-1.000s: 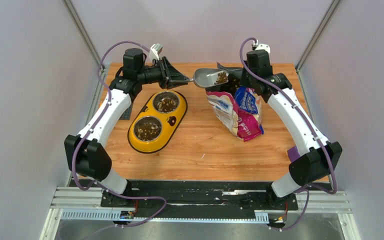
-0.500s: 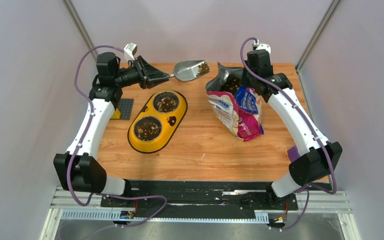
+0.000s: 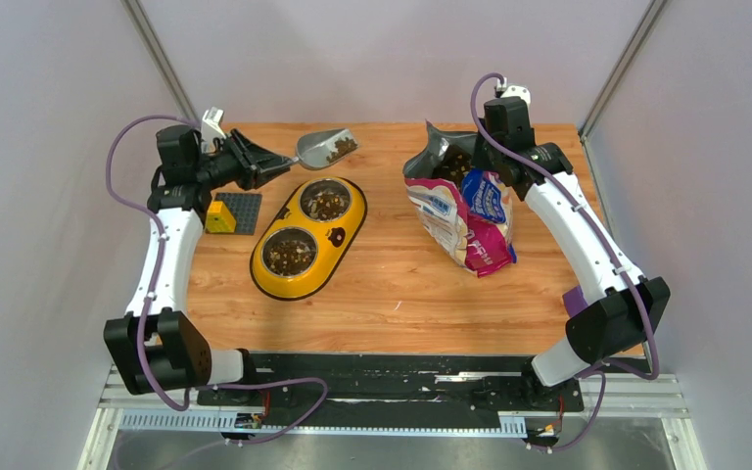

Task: Serve the pet food

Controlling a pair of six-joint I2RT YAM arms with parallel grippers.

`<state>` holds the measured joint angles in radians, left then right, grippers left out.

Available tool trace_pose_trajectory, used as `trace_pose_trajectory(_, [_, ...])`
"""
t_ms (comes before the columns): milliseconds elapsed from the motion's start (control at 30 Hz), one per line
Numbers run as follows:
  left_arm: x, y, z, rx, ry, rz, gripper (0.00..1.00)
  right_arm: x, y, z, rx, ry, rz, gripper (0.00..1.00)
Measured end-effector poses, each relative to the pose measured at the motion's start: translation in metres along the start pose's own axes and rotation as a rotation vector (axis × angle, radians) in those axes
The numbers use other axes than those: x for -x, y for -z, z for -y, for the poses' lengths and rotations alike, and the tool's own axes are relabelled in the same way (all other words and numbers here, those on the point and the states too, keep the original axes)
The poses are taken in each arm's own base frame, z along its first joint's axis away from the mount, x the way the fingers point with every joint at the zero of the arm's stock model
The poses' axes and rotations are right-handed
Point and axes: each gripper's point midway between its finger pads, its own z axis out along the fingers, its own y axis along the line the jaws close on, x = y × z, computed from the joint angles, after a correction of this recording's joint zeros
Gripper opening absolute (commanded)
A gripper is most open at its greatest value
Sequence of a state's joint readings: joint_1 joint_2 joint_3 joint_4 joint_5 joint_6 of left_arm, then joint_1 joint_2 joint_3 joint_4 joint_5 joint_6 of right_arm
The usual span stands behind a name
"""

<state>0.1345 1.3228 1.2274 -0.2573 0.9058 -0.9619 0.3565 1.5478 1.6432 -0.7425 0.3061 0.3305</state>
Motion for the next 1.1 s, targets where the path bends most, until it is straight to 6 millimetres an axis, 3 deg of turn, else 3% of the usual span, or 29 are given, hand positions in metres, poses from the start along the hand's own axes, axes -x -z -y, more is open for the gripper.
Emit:
trace_pose_trajectory(100, [0.001, -0.005, -0.026, 0.081, -0.026, 0.008, 0.0, 0.0, 0.0, 0.0, 0.0, 0.0, -0.001, 0.0])
trace_pose_trajectory(300, [0.007, -0.014, -0.097, 0.305, -0.056, 0.029, 0.0, 0.0, 0.0, 0.0, -0.001, 0.0, 0.0, 0.0])
trace_pose_trajectory(500, [0.002, -0.015, -0.141, 0.5, -0.158, 0.023, 0.0, 0.0, 0.0, 0.001, -0.005, -0.001, 0.001, 0.0])
trace_pose_trajectory(667, [-0.023, -0.032, -0.155, 0.634, -0.311, -0.085, 0.0, 0.001, -0.001, 0.004, -0.014, -0.005, 0.003, 0.0])
trace_pose_trajectory(833, [-0.042, -0.044, -0.15, 0.737, -0.504, -0.166, 0.0, 0.002, -0.002, 0.006, -0.017, -0.008, 0.004, 0.0])
trace_pose_trajectory(1100, [-0.024, -0.037, -0.127, 0.882, -0.744, -0.125, 0.0, 0.002, -0.002, 0.006, -0.017, -0.011, 0.004, 0.0])
